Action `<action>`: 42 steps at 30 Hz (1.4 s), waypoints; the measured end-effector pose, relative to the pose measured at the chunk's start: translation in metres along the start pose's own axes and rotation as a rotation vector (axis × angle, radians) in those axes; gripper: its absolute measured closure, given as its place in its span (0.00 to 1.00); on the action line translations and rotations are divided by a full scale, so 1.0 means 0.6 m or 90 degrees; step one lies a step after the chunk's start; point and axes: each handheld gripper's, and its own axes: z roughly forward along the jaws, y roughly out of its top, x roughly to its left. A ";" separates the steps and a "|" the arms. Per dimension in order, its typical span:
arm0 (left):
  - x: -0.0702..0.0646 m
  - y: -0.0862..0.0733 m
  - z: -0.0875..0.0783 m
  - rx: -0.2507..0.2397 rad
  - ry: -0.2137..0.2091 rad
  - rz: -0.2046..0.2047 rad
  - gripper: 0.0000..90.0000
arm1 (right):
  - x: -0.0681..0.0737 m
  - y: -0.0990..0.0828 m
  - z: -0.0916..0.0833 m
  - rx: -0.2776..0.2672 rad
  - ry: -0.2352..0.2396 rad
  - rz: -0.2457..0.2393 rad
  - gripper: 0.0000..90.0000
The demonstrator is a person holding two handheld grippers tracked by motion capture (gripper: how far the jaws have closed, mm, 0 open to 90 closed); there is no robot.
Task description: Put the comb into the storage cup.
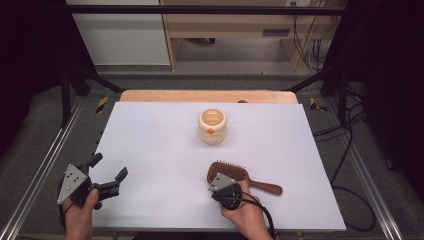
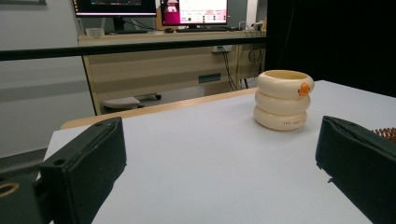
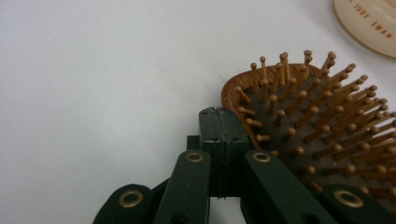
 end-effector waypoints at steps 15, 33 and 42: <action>0.000 0.000 0.000 0.000 -0.001 0.000 0.02 | -0.012 0.020 0.025 0.006 -0.034 0.061 1.00; -0.002 0.000 0.001 0.002 -0.004 0.002 0.02 | -0.021 0.024 0.007 -0.035 -0.012 0.116 1.00; 0.001 0.000 -0.001 0.000 0.000 -0.004 0.02 | -0.054 0.006 -0.065 -0.109 -0.012 0.161 0.99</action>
